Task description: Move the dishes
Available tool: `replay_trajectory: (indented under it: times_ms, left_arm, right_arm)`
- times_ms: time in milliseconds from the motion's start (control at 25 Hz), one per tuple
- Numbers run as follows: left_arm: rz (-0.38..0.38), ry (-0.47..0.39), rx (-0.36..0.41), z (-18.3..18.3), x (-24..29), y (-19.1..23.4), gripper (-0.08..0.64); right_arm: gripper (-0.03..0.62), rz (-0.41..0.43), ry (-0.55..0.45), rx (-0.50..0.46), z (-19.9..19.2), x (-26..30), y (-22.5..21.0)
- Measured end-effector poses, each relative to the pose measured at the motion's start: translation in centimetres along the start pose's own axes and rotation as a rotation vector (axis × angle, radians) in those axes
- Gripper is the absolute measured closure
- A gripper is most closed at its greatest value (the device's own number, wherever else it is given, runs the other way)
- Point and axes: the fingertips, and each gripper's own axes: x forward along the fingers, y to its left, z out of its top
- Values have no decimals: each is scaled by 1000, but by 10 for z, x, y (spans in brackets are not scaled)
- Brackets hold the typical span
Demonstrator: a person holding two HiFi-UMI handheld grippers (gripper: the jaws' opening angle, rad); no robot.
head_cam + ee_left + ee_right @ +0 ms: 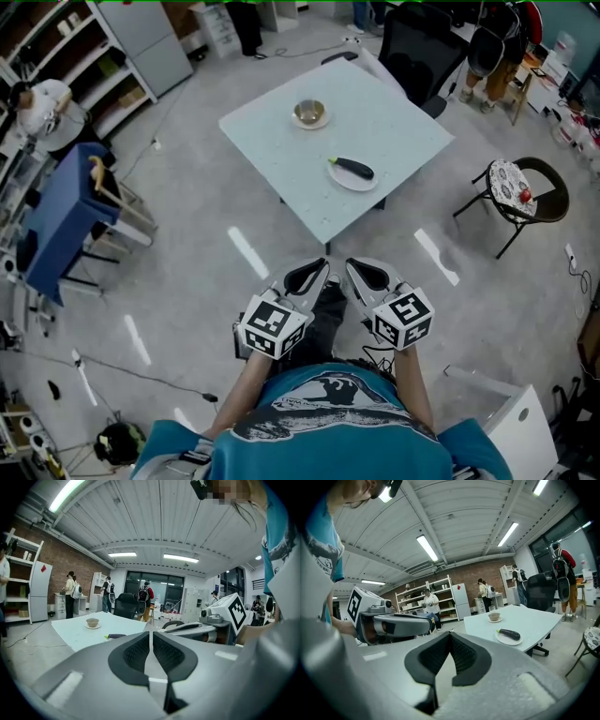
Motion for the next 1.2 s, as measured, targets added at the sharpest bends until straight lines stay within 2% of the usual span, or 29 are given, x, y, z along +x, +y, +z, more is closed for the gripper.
replay_trajectory:
  times_ms: [120,240,360,560,880,1200]
  left_arm:
    - [-41,5,-1,11,47,11,529]
    - [-51,18,38,30,91,29,518]
    - [-49,26,45,43,120,59,518]
    - [-24,67,10,46,154,112,518]
    - [-30,97,-32,48,200,155,522]
    - [-68,76,-57,55,224,176,525]
  right_arm:
    - [590,-48,5,-1,15,7,-51]
    - [591,-74,2,6,36,16,-98]
    - [589,-79,7,25,49,31,-125]
    - [589,-101,25,54,58,61,-165]
    - [589,-127,71,86,63,89,-211]
    - [589,-137,122,74,67,114,-227]
